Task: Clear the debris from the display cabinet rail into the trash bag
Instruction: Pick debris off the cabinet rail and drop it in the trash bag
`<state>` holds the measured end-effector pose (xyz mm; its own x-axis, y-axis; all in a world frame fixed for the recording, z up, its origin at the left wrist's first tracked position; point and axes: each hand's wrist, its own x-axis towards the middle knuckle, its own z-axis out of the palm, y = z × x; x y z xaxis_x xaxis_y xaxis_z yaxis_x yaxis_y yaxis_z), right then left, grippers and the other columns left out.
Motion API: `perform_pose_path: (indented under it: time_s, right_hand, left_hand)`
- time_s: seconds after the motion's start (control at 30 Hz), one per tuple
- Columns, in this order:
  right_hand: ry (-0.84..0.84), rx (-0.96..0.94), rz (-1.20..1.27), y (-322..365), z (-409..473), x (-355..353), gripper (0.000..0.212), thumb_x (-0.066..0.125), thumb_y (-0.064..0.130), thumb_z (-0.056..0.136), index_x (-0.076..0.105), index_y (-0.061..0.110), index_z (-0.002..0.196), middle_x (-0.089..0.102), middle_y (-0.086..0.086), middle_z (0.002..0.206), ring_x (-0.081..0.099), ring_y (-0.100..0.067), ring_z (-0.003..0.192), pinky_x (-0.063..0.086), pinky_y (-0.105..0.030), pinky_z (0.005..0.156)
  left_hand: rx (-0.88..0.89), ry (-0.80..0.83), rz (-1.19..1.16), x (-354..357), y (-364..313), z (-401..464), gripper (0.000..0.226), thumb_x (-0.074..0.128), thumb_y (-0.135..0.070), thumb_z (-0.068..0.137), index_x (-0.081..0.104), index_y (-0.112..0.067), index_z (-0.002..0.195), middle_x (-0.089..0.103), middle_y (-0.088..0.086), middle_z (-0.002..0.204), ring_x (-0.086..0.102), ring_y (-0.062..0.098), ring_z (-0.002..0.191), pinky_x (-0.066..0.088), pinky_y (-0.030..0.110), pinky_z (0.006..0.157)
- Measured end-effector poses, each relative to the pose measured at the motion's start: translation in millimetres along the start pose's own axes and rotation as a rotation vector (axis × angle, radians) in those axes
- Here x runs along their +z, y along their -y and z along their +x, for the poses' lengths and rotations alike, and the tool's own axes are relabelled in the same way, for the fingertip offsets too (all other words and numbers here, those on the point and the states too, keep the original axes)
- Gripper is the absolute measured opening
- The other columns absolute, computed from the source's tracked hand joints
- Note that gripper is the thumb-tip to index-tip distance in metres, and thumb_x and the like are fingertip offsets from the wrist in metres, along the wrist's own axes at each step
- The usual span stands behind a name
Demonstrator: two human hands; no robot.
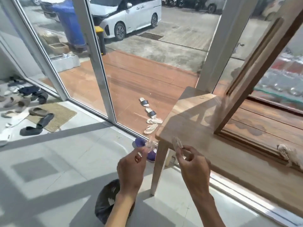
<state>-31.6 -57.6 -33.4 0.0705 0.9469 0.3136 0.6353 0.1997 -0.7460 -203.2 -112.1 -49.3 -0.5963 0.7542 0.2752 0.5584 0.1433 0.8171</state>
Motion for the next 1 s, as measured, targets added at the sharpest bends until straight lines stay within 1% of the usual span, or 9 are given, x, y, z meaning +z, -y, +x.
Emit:
perform_pose_path:
  time_s: [0.13, 0.23, 0.3, 0.43, 0.53, 0.67, 0.77, 0.9, 1.0]
  right_hand:
    - [0.126, 0.011, -0.004, 18, -32, 47, 0.017, 0.08, 0.034, 0.083, 0.081, 0.022, 0.096, 0.053, 0.005, 0.046, 0.043, -0.006, 0.042, 0.041, -0.027, 0.056]
    - [0.26, -0.009, 0.037, 40, -54, 83, 0.015, 0.078, 0.034, 0.085, 0.08, 0.024, 0.095, 0.053, 0.008, 0.046, 0.046, -0.004, 0.041, 0.039, -0.026, 0.053]
    - [0.309, -0.011, 0.038, 50, -62, 101, 0.018, 0.077, 0.042, 0.085, 0.08, 0.026, 0.092, 0.054, 0.007, 0.045, 0.05, -0.003, 0.041, 0.041, -0.026, 0.052]
    - [0.436, -0.029, 0.033, 63, -84, 134, 0.028, 0.069, 0.053, 0.084, 0.08, 0.029, 0.095, 0.058, 0.009, 0.049, 0.056, 0.0, 0.047, 0.048, -0.026, 0.055]
    - [0.493, -0.021, 0.036, 68, -98, 154, 0.029, 0.07, 0.053, 0.086, 0.079, 0.028, 0.099, 0.059, 0.01, 0.051, 0.057, -0.001, 0.048, 0.049, -0.026, 0.055]
    - [0.55, -0.022, 0.022, 69, -113, 166, 0.031, 0.066, 0.057, 0.086, 0.078, 0.031, 0.098, 0.06, 0.009, 0.052, 0.058, -0.003, 0.049, 0.05, -0.027, 0.056]
    - [0.563, 0.021, 0.066, 73, -120, 174, 0.03, 0.066, 0.06, 0.086, 0.077, 0.034, 0.096, 0.06, 0.007, 0.05, 0.058, -0.005, 0.048, 0.047, -0.028, 0.055]
    - [0.673, 0.066, 0.011, 70, -125, 186, 0.038, 0.066, 0.061, 0.087, 0.074, 0.034, 0.113, 0.064, 0.004, 0.054, 0.064, -0.007, 0.056, 0.056, -0.033, 0.069]
    - [0.692, 0.088, -0.023, 63, -124, 186, 0.034, 0.067, 0.049, 0.09, 0.072, 0.033, 0.119, 0.067, -0.003, 0.061, 0.066, -0.014, 0.063, 0.049, -0.032, 0.068]
  left_hand:
    - [-0.156, -0.086, 0.092, -42, 55, -20, 0.026, 0.065, -0.053, 0.088, 0.077, -0.03, 0.085, 0.051, -0.004, 0.045, 0.05, 0.015, 0.044, 0.042, 0.029, 0.047]
    - [-0.194, -0.113, 0.171, -77, 90, -31, 0.032, 0.063, -0.058, 0.087, 0.076, -0.028, 0.084, 0.049, 0.001, 0.046, 0.056, 0.023, 0.047, 0.049, 0.037, 0.048]
    - [-0.241, -0.151, 0.218, -89, 108, -30, 0.036, 0.063, -0.059, 0.087, 0.076, -0.026, 0.082, 0.053, 0.003, 0.047, 0.057, 0.025, 0.047, 0.05, 0.039, 0.049]
    - [-0.313, -0.209, 0.235, -108, 134, -43, 0.027, 0.066, -0.045, 0.089, 0.074, -0.021, 0.078, 0.034, -0.003, 0.039, 0.035, 0.017, 0.04, 0.046, 0.039, 0.046]
    - [-0.348, -0.208, 0.238, -118, 150, -49, 0.024, 0.067, -0.035, 0.091, 0.072, -0.018, 0.075, 0.027, -0.004, 0.041, 0.031, 0.023, 0.046, 0.043, 0.038, 0.045]
    - [-0.366, -0.189, 0.268, -123, 162, -57, 0.022, 0.069, -0.035, 0.091, 0.072, -0.021, 0.074, 0.031, -0.002, 0.041, 0.029, 0.014, 0.041, 0.035, 0.03, 0.045]
    - [-0.397, -0.187, 0.235, -126, 167, -57, 0.031, 0.067, -0.049, 0.089, 0.072, -0.022, 0.074, 0.039, 0.002, 0.041, 0.041, 0.019, 0.042, 0.038, 0.032, 0.046]
    - [-0.504, -0.065, 0.239, -116, 178, -53, 0.033, 0.059, -0.055, 0.091, 0.074, -0.026, 0.093, 0.055, -0.005, 0.052, 0.055, 0.019, 0.057, 0.041, 0.031, 0.054]
    - [-0.558, 0.067, 0.287, -113, 188, -53, 0.027, 0.058, -0.049, 0.092, 0.072, -0.031, 0.106, 0.065, -0.009, 0.073, 0.061, 0.02, 0.073, 0.041, 0.03, 0.062]
